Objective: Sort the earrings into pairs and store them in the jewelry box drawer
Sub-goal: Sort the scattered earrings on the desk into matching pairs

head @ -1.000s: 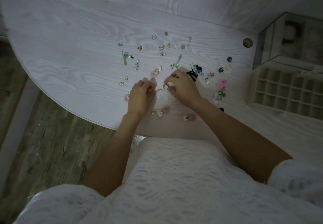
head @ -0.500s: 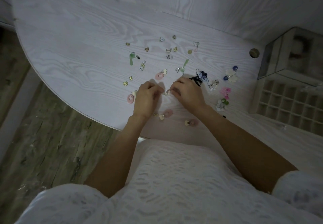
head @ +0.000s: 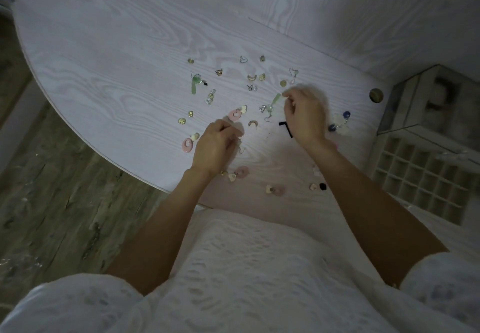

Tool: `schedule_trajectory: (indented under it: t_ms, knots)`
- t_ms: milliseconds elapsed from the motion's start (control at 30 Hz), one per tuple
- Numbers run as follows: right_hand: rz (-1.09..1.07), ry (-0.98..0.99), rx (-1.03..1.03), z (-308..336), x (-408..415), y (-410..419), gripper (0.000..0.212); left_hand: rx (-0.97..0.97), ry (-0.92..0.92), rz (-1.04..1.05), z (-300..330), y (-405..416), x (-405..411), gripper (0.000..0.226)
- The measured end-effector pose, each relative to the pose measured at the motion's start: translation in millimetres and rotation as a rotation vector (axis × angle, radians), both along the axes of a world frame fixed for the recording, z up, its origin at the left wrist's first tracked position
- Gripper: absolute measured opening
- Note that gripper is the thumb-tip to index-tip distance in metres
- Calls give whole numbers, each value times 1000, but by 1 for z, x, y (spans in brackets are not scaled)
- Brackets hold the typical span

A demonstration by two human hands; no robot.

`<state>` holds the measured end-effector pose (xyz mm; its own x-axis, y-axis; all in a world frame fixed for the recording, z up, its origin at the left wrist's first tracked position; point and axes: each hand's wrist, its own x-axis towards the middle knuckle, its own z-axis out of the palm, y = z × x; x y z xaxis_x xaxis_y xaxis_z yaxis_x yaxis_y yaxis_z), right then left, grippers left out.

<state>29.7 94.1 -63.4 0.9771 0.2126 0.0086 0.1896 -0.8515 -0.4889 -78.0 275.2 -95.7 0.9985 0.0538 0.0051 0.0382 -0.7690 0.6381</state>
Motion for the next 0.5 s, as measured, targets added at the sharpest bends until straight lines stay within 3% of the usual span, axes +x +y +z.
schedule_trajectory:
  t_ms: [233,500]
  knots:
    - [140,120,-116,-9,76,-8,41,0,50,-13,0,-8,-6,28]
    - [111,145,-108,-11,60,0,13,11,79,5,5,-15,-5,14]
